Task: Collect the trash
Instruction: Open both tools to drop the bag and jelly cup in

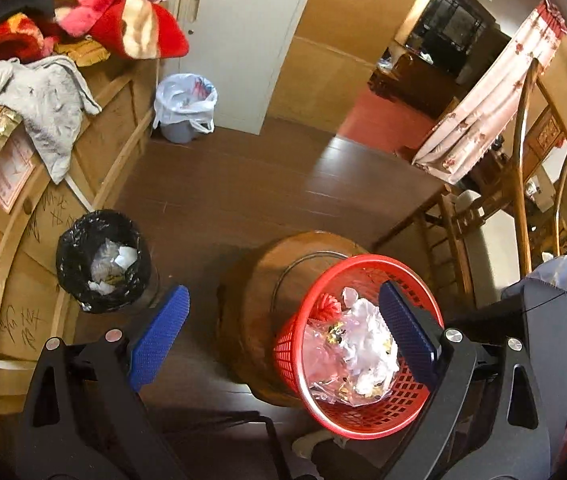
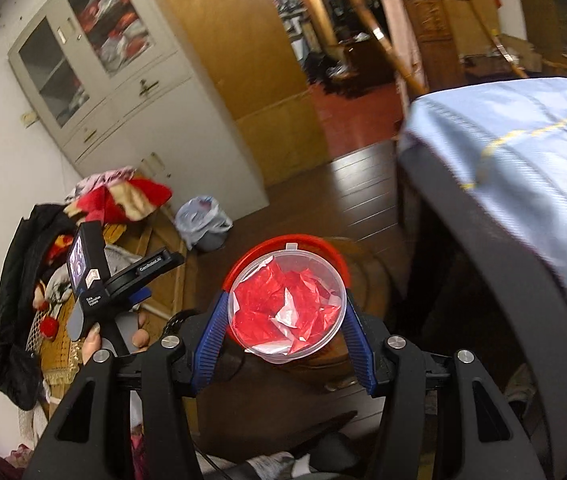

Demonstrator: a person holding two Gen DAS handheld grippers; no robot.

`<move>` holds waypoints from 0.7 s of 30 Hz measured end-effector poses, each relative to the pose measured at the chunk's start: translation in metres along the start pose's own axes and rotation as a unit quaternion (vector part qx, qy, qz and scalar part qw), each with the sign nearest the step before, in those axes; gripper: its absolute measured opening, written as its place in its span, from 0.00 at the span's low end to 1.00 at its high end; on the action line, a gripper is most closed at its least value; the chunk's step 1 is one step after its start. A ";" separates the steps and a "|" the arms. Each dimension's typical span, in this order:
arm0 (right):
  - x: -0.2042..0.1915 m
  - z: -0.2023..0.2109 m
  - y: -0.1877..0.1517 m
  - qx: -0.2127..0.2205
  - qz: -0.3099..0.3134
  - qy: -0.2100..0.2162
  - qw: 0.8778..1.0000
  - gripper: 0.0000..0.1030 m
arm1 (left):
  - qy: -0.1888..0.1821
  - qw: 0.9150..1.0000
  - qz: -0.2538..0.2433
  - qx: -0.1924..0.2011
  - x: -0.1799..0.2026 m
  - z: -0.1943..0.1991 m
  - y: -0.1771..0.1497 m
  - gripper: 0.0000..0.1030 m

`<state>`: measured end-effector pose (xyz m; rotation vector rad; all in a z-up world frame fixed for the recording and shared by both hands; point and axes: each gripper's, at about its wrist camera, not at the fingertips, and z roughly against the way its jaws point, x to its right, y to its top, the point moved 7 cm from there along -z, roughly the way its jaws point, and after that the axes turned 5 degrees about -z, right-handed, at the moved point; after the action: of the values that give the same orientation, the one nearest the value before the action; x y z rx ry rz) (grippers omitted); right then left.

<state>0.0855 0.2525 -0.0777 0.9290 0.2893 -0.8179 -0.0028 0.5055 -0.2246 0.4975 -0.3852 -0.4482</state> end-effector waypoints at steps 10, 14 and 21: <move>-0.027 -0.051 0.009 -0.032 0.019 0.010 0.999 0.54 | 0.041 0.999 -0.022 0.009 0.003 -0.005 -0.006 0.90; -0.029 -0.064 0.013 -0.040 0.021 0.011 0.999 0.54 | 0.046 0.998 -0.036 0.005 0.009 -0.009 -0.011 0.90; -0.029 -0.088 0.023 -0.050 0.022 0.007 0.998 0.54 | 0.054 0.997 -0.045 -0.006 0.012 -0.018 -0.017 0.90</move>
<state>0.0928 0.3454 -0.0998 0.8451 0.3174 -0.7506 0.0102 0.4932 -0.2452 0.5270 -0.2559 -0.5084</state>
